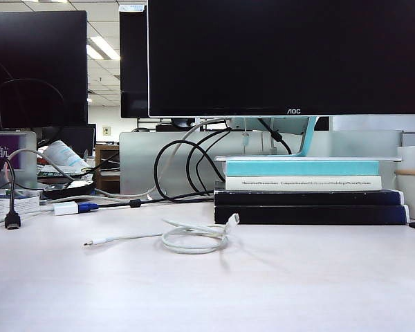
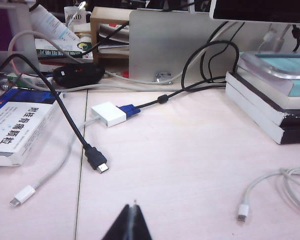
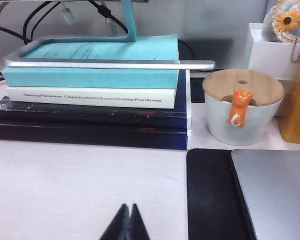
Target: Unfold the white charging cable into a straight cable.
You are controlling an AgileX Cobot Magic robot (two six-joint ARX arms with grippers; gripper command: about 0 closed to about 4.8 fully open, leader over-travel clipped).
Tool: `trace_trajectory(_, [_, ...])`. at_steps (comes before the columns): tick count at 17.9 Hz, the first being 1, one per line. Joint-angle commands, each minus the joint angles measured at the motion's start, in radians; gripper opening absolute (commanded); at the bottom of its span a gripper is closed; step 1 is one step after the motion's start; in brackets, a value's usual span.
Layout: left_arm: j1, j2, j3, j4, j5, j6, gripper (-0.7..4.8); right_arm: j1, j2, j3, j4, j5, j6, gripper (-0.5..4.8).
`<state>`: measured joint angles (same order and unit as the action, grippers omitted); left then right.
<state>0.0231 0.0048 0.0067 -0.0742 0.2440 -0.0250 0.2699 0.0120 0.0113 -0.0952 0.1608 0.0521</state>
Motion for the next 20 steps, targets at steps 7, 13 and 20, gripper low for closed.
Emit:
trace_trajectory(7, [-0.001, -0.003, 0.083, -0.058, 0.019, -0.212, -0.05, 0.001, 0.0, 0.021, -0.017, -0.006, 0.074, -0.06])
trace_trajectory(13, [-0.001, 0.098, 0.318, -0.184, 0.027, -0.195, -0.06, 0.002, 0.001, 0.185, -0.072, 0.07, 0.1, -0.06])
trace_trajectory(20, [-0.003, 0.414, 0.57, -0.268, 0.154, -0.08, -0.05, 0.002, 0.057, 0.264, -0.058, 0.117, 0.125, -0.06])
